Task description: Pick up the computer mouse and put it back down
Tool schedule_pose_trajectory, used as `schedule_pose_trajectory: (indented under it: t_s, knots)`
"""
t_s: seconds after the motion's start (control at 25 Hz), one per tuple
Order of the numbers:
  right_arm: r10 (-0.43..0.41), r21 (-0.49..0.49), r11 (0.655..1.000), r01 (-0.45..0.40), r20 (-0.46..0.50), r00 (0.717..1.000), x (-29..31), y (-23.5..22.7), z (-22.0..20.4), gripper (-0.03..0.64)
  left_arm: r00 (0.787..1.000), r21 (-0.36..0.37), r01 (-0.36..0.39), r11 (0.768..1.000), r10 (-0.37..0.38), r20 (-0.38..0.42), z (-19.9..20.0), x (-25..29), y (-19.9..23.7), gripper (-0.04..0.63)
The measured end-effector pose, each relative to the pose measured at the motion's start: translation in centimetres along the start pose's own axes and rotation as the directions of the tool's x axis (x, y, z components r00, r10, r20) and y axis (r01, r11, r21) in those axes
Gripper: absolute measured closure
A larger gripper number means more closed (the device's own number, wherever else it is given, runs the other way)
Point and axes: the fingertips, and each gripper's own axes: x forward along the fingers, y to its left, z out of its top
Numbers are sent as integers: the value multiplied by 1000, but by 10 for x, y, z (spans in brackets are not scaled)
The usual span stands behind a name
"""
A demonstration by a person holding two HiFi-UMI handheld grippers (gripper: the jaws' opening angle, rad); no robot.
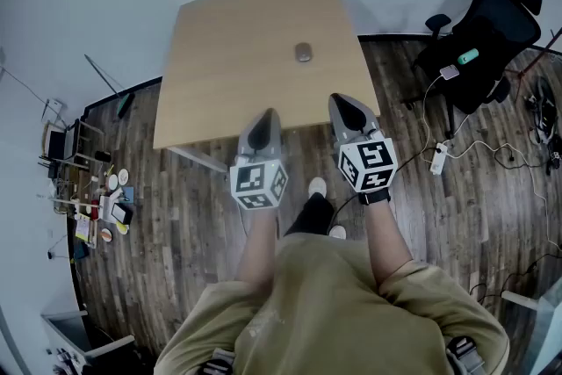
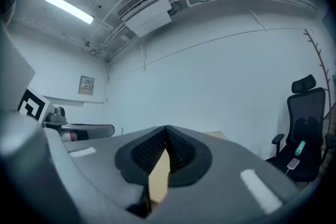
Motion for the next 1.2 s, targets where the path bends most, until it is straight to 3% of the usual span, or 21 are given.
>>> schedule_pose_trajectory:
  t_s: [0.32,0.6,0.8,0.96,1.2]
  knots:
    - [-43,-29,999,42,-44,998,79,-20,-25,612,1000,-30,18,999,-18,7,-21,65,51,594]
    - [-83,-13,997,82,-173,981,217,-13,-49,600,998,-33,47,998,-48,-34,-28,146,160,595]
    - [-173,22,982,188,-298,939,278,-24,-91,599,989,-73,78,994,-87,-121,-55,198,212,594]
    - [-207,35,971,236,-370,906,301,-46,-129,599,976,-98,101,990,-118,-183,-87,225,224,594]
    - [-195,48,967,250,-494,848,343,-82,-186,585,951,-132,109,985,-142,-275,-130,275,243,594]
